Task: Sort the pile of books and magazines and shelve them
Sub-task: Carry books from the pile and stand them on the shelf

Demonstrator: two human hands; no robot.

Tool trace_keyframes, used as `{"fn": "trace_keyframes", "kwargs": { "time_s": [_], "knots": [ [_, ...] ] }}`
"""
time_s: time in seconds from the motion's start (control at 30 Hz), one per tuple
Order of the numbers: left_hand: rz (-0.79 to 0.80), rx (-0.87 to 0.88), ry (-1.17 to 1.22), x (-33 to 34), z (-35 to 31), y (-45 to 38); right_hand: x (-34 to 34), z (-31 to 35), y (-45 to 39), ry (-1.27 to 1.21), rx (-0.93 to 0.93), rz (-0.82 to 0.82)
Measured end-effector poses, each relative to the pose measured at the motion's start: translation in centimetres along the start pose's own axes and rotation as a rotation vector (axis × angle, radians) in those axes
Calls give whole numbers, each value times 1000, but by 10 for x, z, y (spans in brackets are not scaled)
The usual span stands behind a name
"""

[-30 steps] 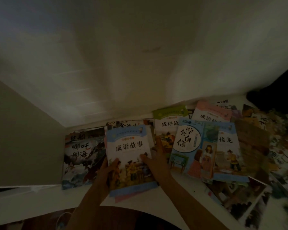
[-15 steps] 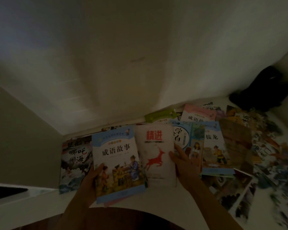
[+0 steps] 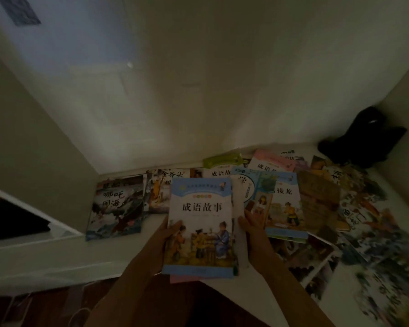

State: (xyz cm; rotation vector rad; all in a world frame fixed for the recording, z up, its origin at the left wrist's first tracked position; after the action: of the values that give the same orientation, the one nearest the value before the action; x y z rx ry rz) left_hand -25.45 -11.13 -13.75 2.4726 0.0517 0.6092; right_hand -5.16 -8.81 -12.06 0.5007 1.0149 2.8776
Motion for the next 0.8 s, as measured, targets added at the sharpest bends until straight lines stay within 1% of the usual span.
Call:
{"fn": "trace_keyframes", "kwargs": {
  "time_s": [0.07,0.17,0.27,0.3,0.37,0.43,0.5,0.6,0.8],
  "knots": [
    [7,36,-39,17,-3,11,10,12,10,-8,-35,49],
    [15,175,-150,36,-24,30,26,37,26,83,-123,88],
    [-7,334,-202,38,-58,55,56,48,52,235,-179,281],
    [-10,384,-209,38,-70,63,63,56,61,299,-216,306],
    [-13,486,-248,37,-95,80,81,76,74,413,-331,316],
    [-9,574,-289,42,-123,99,102,103,89,472,-464,277],
    [-30,666,-303,45,-155,119,123,128,108,479,-582,253],
    [-86,833,-342,50,-213,160,160,168,146,428,-710,279],
    [-112,1243,-492,77,-328,288,241,250,252,377,-999,443]
  ]
}}
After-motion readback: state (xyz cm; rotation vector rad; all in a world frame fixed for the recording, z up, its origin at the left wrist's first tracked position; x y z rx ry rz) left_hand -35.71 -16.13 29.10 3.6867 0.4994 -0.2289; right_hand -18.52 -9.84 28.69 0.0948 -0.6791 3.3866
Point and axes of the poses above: each hand's wrist, its own y-axis away from the middle knuckle, its own x-axis out of the palm, z = x × y, the point moved 10 cm from there along -y, towards the middle knuckle, and after that the axes turned 4 degrees about x, right-handed, at the moved point
